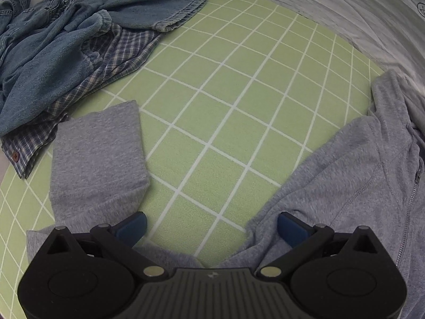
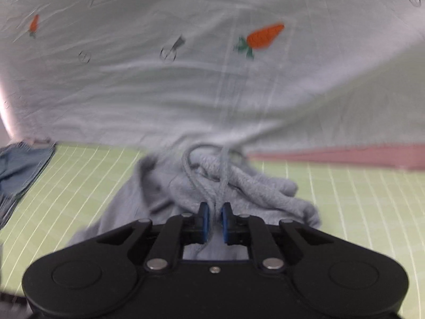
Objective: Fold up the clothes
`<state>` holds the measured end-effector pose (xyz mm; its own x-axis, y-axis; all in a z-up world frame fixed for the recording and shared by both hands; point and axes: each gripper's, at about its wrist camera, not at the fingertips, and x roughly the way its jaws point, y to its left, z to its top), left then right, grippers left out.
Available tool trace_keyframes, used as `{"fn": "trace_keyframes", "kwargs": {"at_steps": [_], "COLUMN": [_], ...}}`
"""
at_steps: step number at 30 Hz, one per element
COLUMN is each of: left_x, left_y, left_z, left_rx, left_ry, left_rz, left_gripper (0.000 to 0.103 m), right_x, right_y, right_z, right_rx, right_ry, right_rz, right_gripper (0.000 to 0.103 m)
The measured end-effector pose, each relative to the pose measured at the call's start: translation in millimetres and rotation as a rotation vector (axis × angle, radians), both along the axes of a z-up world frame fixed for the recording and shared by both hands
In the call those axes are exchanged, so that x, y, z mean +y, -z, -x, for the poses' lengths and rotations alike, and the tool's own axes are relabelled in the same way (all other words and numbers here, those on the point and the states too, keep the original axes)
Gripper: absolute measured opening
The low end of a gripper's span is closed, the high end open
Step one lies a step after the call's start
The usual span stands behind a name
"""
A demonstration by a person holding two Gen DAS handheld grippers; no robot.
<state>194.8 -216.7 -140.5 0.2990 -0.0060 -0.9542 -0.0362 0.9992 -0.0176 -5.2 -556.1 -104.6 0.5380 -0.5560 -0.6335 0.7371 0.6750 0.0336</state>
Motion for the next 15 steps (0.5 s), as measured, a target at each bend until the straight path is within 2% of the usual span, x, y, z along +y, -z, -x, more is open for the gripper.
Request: {"fn": "trace_keyframes", "kwargs": {"at_steps": [4,6,9,11,15], "left_x": [-2,-3,-5,-5,-4], "left_y": [0,0,0,0,0], "left_z": [-1,-1,0,0,0], "left_rx": [0.000,-0.005,-0.014,-0.016,-0.015], "left_ry": [-0.007,-0.007,-0.006,-0.006,-0.002], "left_rz": [-0.001,-0.001,-0.002,-0.003,-0.002], "left_gripper": [0.103,0.103,0.103,0.103,0.103], "right_x": [15,16,14,11,-7], "right_y": [13,14,4,-4,-12], "right_z": [10,14,15,13,-4], "right_rx": [0.050,0.035,-0.004,-0.031,-0.050], "right_ry": [-0.019,-0.001,0.036,0.047,0.031], "right_rz": [-0.071,-0.089,-0.059,-0.022,0.012], "right_gripper": [0.014,0.022,0.026,0.035,0.045]}}
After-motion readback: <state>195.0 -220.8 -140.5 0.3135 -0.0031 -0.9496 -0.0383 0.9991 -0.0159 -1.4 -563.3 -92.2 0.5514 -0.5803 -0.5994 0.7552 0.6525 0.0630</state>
